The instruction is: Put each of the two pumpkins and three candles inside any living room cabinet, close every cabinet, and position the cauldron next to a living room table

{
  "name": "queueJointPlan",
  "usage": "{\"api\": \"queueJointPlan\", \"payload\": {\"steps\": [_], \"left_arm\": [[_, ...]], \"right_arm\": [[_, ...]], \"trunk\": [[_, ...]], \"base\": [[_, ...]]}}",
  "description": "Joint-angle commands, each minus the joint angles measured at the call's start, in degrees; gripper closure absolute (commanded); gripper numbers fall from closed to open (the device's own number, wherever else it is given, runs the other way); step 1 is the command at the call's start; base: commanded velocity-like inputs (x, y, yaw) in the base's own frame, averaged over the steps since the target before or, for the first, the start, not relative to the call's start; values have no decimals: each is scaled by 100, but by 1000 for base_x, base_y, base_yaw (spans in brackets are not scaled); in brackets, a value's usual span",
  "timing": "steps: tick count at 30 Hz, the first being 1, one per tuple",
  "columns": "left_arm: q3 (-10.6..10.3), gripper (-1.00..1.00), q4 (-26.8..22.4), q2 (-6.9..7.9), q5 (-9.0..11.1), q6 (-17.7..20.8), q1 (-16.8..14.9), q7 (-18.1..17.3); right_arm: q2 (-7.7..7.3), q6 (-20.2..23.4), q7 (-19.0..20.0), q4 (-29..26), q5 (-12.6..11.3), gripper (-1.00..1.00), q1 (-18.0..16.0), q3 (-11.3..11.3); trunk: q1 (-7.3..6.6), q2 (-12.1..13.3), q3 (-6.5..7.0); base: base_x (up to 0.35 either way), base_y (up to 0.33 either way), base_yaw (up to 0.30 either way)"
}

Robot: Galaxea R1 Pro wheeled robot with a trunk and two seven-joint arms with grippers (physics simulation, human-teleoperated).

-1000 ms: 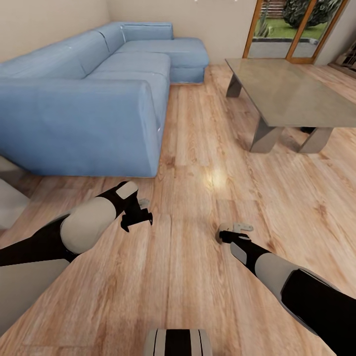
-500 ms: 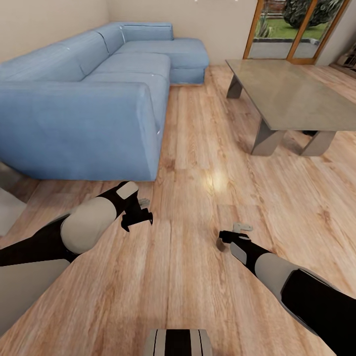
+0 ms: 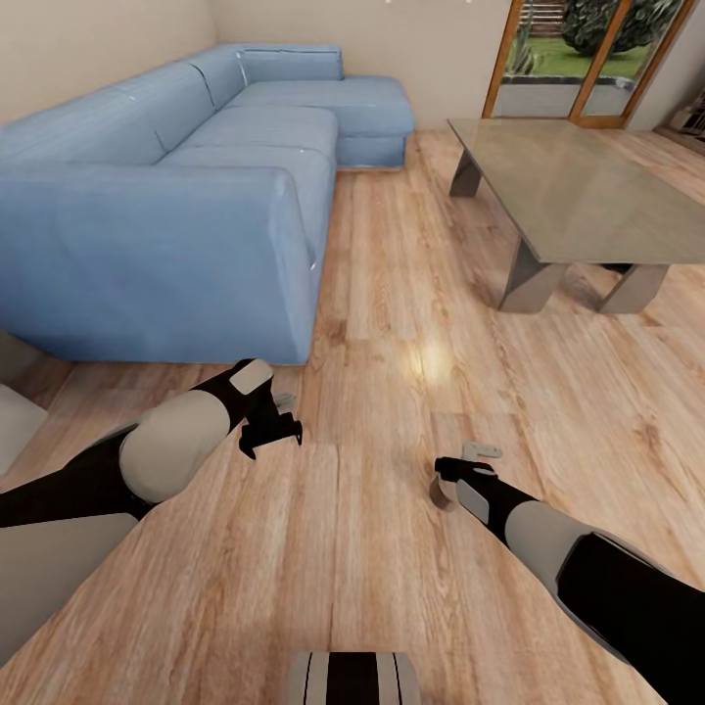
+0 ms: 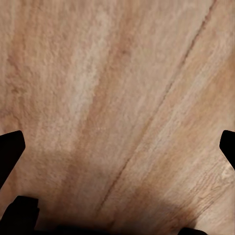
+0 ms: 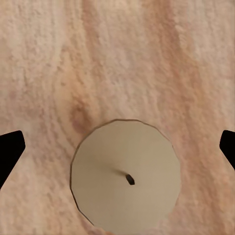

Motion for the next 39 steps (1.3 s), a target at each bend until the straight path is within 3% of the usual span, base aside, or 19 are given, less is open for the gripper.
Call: {"api": "queueJointPlan", "payload": {"steps": [1,5,11,18,23,39], "left_arm": [[10,-100,-11,-2,52,10,1,59],[10,-100,-11,1,50,11,3,61],[9,-100,-11,-8,47,4,3,59],[9,-100,-11,-11,48,3,3,66],[9,-100,-11,-19,42,3,3,62],[9,-100,-11,-2,54,3,3,59]], "right_arm": [[-4,-6,-29,-11,-57,-100,-1,47],[-5,-1,-29,-11,-57,-100,-1,51],[-8,3,-38,-2,-57,-100,-1,47],[-9,28,-70,23,-66,-100,-1,50],[-11,29,-65,32,-72,-100,7,47],[6,21,-31,24,-66,-100,68,63]], "trunk": [[-1,-1,-4],[-1,-1,-4],[15,-9,-137],[15,-9,-137],[28,-16,-247],[28,-16,-247]], "base": [[11,0,0],[5,0,0],[1,0,0],[0,0,0],[0,0,0],[0,0,0]]}}
